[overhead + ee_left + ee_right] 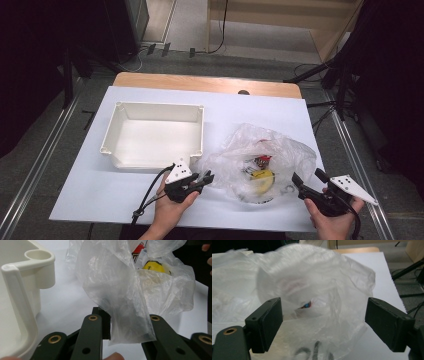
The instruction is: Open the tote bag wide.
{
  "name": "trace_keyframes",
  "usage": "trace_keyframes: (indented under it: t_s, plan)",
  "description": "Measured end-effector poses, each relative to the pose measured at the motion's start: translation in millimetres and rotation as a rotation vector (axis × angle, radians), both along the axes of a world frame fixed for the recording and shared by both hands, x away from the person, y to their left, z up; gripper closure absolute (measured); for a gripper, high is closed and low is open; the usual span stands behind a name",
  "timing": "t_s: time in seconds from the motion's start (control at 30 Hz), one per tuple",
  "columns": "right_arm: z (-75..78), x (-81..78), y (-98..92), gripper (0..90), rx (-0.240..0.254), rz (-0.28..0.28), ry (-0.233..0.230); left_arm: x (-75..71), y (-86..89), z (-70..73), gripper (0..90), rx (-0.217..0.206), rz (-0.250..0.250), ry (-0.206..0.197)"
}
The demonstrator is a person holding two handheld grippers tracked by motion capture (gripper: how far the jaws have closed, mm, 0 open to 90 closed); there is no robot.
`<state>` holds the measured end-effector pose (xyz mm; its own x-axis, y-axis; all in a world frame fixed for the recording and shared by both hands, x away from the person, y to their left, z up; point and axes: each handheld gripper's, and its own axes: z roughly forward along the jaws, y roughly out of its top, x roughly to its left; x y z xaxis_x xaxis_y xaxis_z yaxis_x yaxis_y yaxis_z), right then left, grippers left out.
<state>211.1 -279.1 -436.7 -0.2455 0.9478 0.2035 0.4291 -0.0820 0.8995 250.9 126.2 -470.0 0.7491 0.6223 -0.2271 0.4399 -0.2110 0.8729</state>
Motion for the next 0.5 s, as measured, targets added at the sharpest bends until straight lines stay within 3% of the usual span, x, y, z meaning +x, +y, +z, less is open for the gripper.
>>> trace_keyframes:
  t_s: [0.27, 0.37, 0.43, 0.5]
  plan:
    - [27.2, 2.3, 12.8, 15.2, 0.005, 0.034, -0.081, -1.6, -1.2, -0.1, 76.8, 0.004, -0.003, -0.014]
    - [29.8, 7.1, 17.8, 15.5, -0.011, 0.056, -0.084, -2.0, -1.3, 0.0, 76.9, 0.005, -0.003, -0.016]
    - [29.9, 12.5, 23.4, 17.7, -0.038, 0.07, -0.078, -2.3, -1.4, 0.1, 77.0, 0.007, -0.004, -0.018]
    - [27.1, 18.2, 27.4, 27.3, -0.059, 0.072, -0.076, -2.5, -1.8, 0.0, 76.9, 0.008, -0.003, -0.02]
